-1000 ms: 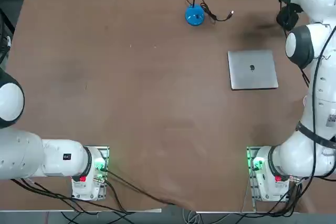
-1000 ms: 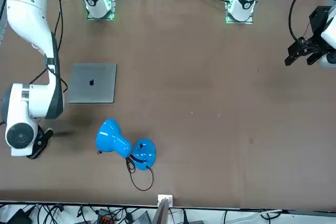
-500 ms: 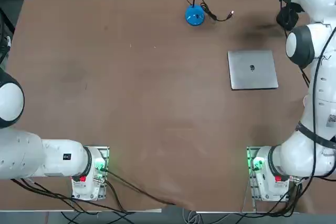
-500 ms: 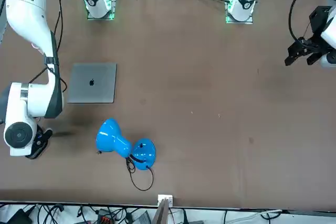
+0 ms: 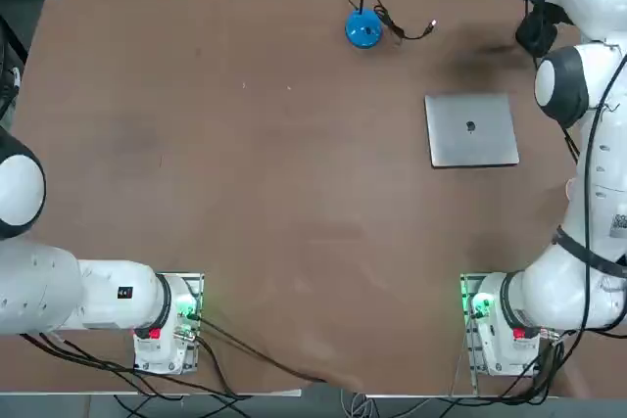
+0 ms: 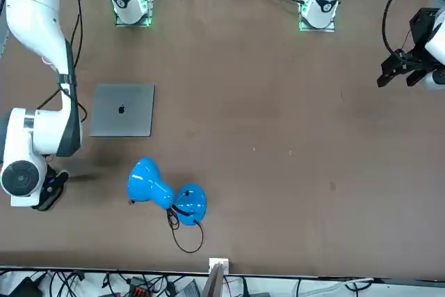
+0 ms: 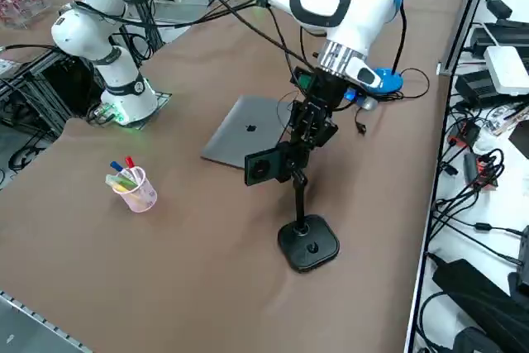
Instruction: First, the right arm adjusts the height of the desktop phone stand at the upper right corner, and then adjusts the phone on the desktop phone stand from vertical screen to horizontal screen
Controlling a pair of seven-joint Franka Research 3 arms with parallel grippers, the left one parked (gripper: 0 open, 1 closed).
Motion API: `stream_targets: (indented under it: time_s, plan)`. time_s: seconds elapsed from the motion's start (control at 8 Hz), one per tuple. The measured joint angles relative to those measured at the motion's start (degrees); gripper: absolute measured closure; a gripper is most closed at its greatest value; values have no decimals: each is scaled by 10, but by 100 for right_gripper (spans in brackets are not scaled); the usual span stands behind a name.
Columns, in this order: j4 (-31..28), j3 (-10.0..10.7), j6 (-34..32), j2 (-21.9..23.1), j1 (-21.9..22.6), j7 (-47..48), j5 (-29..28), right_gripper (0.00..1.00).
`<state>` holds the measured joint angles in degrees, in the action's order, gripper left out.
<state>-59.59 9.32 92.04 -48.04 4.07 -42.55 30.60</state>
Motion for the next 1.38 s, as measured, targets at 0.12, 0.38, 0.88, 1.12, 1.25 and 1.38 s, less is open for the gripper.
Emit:
stream_targets:
  time_s: [0.12, 0.38, 0.88, 1.12, 1.25, 1.38]
  plan:
    - [0, 0, 0, 0, -1, 0, -1, 78]
    - [1, 0, 0, 2, -2, 0, -1, 77]
    - [1, 0, -1, 14, -2, 0, -1, 76]
    - [1, 0, -3, 16, -2, 0, -1, 76]
    - [1, 0, -4, 16, -1, 0, -1, 76]
    - [1, 0, -4, 17, -1, -1, -1, 79]
